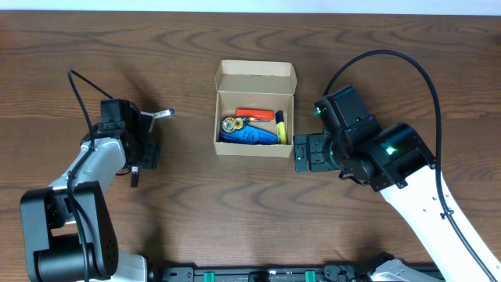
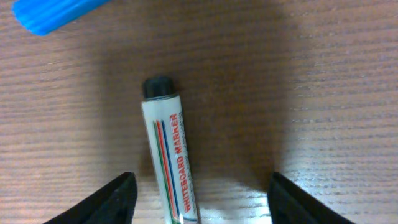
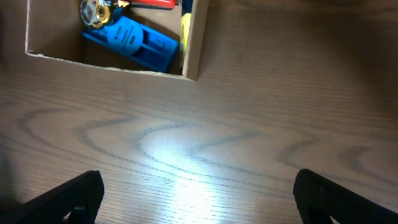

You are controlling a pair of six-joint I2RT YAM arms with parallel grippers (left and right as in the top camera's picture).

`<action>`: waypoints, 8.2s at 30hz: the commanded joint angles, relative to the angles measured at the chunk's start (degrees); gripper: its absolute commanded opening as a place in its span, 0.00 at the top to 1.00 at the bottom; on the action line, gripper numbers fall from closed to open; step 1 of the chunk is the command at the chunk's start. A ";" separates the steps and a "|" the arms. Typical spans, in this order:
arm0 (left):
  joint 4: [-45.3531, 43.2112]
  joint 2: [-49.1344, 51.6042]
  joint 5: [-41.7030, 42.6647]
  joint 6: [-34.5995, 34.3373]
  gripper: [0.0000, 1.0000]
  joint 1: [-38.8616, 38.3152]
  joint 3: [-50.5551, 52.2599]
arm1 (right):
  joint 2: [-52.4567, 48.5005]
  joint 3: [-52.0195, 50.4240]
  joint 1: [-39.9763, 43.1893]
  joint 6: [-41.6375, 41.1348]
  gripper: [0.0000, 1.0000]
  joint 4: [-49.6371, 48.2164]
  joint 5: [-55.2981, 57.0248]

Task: Pack container
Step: 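Move left gripper to the black-capped marker and grasp it, then carry the black-capped marker into the box and release it, then move left gripper to the blue-capped marker and grasp it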

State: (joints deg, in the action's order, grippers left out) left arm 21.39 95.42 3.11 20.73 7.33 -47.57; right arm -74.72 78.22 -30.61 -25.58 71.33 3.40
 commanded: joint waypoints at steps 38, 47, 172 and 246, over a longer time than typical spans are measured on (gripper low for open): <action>22.05 -4.04 13.92 11.54 0.94 -20.55 -36.24 | 0.55 0.42 -0.17 0.59 0.01 0.09 0.20; 21.62 -1.27 13.09 41.33 0.94 -35.93 -36.15 | 0.55 0.42 -0.17 0.59 0.01 0.09 0.20; 29.57 27.36 0.31 -82.01 0.04 -1.62 -46.40 | 0.48 0.42 -0.17 0.59 0.01 0.09 0.20; 27.87 30.80 -2.16 -77.81 0.89 -1.77 -42.97 | 0.46 0.42 -0.17 0.59 0.01 0.09 0.20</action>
State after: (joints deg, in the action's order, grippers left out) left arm 48.21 125.69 -0.86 -59.16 5.52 -91.98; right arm -74.72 78.22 -30.63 -25.58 71.33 3.40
